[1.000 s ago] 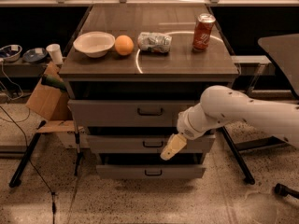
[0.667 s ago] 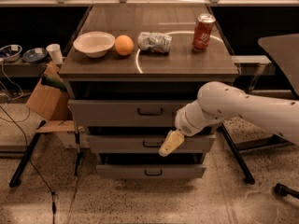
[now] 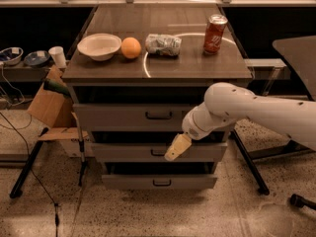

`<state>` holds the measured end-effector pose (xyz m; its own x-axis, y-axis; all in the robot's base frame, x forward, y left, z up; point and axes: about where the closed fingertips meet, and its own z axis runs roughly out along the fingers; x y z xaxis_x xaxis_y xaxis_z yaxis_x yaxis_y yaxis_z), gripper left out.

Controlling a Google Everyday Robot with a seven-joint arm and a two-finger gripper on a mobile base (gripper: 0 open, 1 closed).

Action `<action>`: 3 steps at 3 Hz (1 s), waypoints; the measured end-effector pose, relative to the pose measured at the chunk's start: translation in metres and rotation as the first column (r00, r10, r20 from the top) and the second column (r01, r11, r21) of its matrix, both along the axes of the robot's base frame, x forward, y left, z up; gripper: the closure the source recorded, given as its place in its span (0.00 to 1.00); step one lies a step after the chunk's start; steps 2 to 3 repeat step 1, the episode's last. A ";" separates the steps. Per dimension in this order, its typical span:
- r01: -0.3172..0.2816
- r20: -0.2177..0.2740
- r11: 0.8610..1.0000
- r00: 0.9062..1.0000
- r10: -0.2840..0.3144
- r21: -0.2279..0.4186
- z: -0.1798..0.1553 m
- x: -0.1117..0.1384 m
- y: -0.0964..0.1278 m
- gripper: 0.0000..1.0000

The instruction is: Close top drawer

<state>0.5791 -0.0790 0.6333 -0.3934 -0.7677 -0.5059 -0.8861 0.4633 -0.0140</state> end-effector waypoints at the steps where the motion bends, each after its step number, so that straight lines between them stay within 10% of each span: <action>1: 0.000 0.000 1.000 1.000 0.000 0.000 0.000 0.000 0.000 0.00; 3: 0.000 0.000 1.000 1.000 0.000 0.000 0.000 0.000 0.000 0.00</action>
Offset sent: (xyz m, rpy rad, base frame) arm 0.0000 0.0000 0.0000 0.0000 0.0000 0.0000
